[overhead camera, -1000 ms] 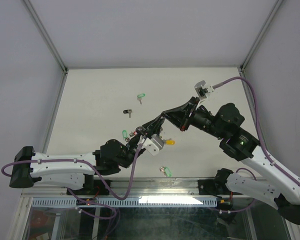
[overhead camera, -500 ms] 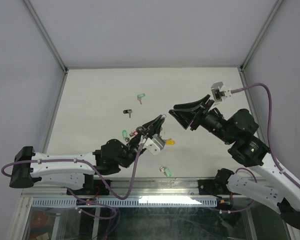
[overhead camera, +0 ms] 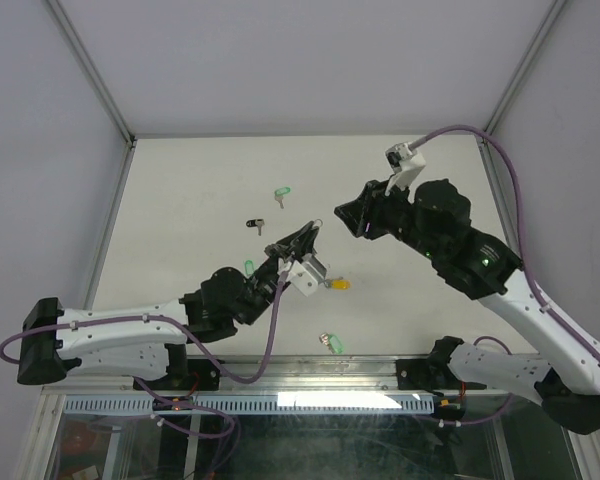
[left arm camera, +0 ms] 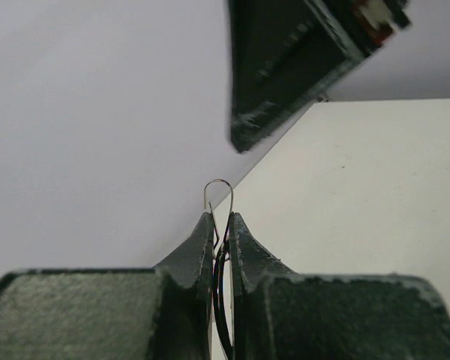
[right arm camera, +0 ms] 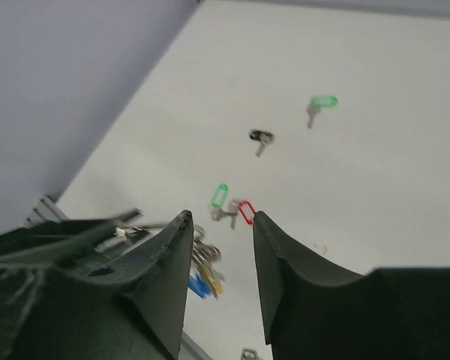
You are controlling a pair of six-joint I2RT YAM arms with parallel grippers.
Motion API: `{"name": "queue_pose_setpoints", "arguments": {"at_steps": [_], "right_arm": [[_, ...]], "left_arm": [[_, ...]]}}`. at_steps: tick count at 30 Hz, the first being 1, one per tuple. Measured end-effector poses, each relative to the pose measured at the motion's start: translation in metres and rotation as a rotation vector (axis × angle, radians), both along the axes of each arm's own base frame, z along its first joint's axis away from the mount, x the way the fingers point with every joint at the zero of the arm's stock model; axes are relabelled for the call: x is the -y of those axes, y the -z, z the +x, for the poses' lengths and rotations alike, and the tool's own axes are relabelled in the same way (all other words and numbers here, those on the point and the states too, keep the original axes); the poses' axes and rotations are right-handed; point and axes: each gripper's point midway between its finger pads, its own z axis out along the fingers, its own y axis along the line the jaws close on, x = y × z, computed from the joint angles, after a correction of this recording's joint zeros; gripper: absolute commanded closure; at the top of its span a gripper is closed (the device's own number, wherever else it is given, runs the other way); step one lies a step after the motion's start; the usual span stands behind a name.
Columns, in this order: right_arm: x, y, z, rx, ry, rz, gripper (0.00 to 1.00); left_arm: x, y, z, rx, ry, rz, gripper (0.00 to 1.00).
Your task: Put the keys on the keyring
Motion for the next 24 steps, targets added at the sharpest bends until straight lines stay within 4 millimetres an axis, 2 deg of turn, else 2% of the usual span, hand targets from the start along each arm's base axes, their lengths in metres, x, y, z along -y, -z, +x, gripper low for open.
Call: {"name": "queue_pose_setpoints", "arguments": {"at_steps": [6,9,11,14,16,21,24], "right_arm": [[0.021,0.077,0.029,-0.219,0.085,-0.170,0.60],[0.029,0.114,0.029,-0.329,0.081,-0.217,0.61],[0.028,0.137,0.024,-0.397,0.051,-0.247,0.64],[0.023,0.174,0.011,-0.504,0.003,-0.302,0.63],[0.020,0.202,-0.005,-0.570,-0.021,-0.362,0.62],[-0.001,0.253,-0.069,-0.687,-0.162,-0.487,0.62],[0.001,0.275,-0.093,-0.748,-0.180,-0.516,0.61]], "left_arm": [[-0.036,0.002,0.028,-0.023,-0.097,-0.012,1.00],[-0.058,0.004,0.039,-0.039,-0.144,-0.024,1.00],[-0.070,0.006,0.044,-0.048,-0.171,-0.027,1.00],[-0.086,0.012,0.049,-0.062,-0.205,-0.026,1.00],[-0.092,0.018,0.051,-0.069,-0.218,-0.021,1.00],[-0.100,0.030,0.049,-0.086,-0.225,-0.005,1.00],[-0.100,0.034,0.049,-0.095,-0.223,-0.006,1.00]]}}
